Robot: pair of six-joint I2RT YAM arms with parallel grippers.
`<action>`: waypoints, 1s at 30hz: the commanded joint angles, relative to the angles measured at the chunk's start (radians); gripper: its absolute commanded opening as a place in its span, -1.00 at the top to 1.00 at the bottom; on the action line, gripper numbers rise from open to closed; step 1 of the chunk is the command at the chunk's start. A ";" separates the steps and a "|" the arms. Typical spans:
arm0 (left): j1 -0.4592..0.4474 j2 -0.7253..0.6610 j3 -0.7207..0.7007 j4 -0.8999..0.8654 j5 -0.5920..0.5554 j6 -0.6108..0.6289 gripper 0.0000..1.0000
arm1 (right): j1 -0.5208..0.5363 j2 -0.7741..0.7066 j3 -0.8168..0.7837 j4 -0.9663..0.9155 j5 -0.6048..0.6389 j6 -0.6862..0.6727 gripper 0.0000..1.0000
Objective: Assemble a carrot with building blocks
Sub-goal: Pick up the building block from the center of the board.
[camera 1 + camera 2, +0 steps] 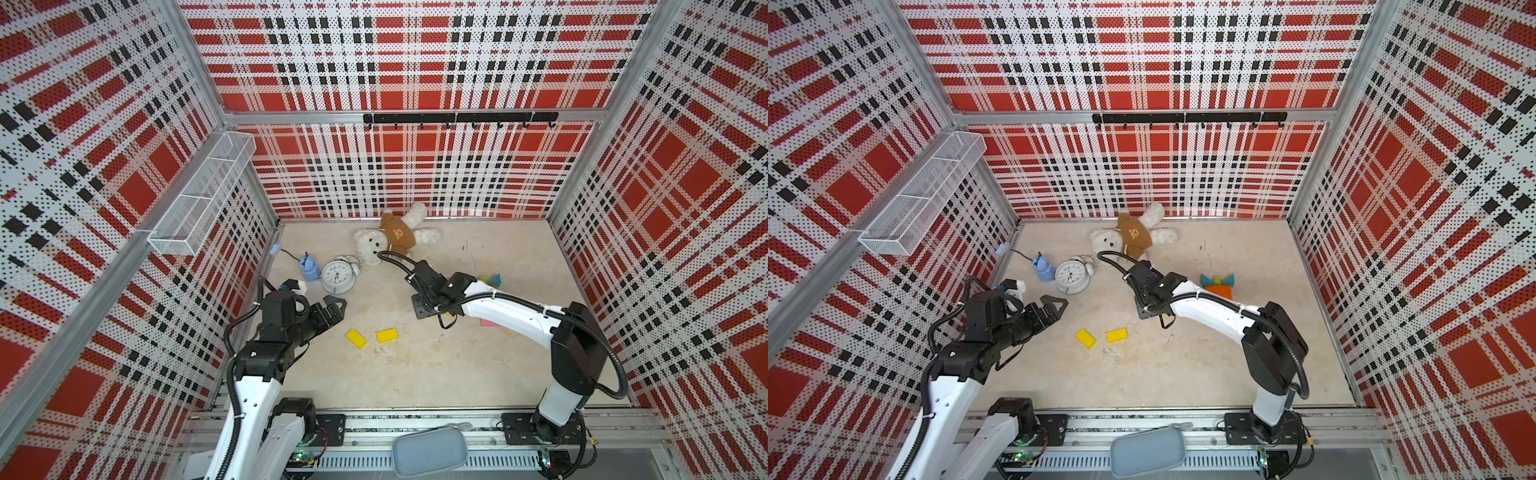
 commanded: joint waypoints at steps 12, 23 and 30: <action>0.007 0.039 -0.012 0.016 0.046 0.011 -0.99 | 0.001 -0.117 0.011 -0.034 0.015 -0.002 -0.09; 0.049 0.017 -0.029 0.037 0.095 -0.008 -0.99 | 0.107 0.132 0.162 -0.055 -0.058 0.034 -0.37; 0.067 0.017 -0.016 -0.011 -0.017 -0.044 -0.99 | 0.151 0.279 0.224 -0.019 -0.196 0.051 -0.62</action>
